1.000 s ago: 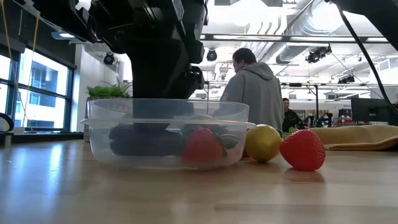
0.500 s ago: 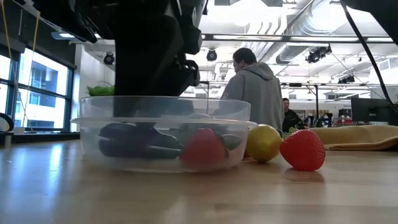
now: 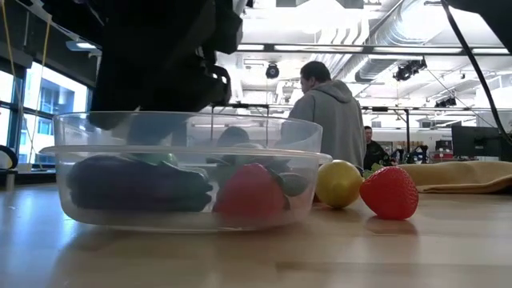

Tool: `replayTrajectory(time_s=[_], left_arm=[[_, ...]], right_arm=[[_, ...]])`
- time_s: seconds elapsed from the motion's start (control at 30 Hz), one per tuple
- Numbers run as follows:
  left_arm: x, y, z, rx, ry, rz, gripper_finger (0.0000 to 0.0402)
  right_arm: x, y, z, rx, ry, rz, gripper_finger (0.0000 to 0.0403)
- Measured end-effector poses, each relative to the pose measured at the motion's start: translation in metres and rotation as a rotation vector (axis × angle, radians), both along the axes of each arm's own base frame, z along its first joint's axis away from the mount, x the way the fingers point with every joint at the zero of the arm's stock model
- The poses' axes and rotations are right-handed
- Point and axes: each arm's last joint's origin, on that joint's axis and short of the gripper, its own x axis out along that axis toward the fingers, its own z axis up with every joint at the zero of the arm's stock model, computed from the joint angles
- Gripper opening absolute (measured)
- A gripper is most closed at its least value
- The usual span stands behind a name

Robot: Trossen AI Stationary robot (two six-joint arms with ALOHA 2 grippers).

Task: Pick and placing Produce into tupperware
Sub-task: Put the violet eggplant into the transparent bin, then put the red strawberry into the transparent bin

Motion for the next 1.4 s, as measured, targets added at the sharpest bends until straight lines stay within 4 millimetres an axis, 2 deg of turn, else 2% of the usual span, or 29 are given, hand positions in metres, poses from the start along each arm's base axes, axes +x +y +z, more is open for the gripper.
replayTrajectory(time_s=[0.27, 0.43, 0.67, 0.83, 1.0, 1.23, 1.4], left_arm=[[0.0, 0.0, 0.0, 0.0, 0.0, 0.0, 0.004], [0.0, 0.0, 0.0, 0.0, 0.0, 0.0, 0.004], [0.0, 0.0, 0.0, 0.0, 0.0, 0.0, 0.004], [0.0, 0.0, 0.0, 0.0, 0.0, 0.0, 0.004], [0.0, 0.0, 0.0, 0.0, 0.001, 0.0, 0.004], [0.0, 0.0, 0.0, 0.0, 0.0, 0.0, 0.004], [0.0, 0.0, 0.0, 0.0, 0.0, 0.0, 0.004]], right_arm=[[0.003, -0.009, 0.003, -0.007, -0.014, 0.003, 0.0189], [0.0, -0.022, 0.027, -0.045, -0.021, -0.069, 0.0189], [-0.024, -0.049, 0.071, -0.141, 0.037, -0.362, 0.0188], [-0.051, -0.054, 0.092, -0.216, 0.124, -0.62, 0.0188], [-0.079, -0.035, 0.096, -0.241, 0.249, -0.815, 0.0188], [-0.097, 0.002, 0.1, -0.147, 0.262, -0.923, 0.0188], [-0.103, 0.012, 0.093, -0.111, 0.317, -1.01, 0.0188]])
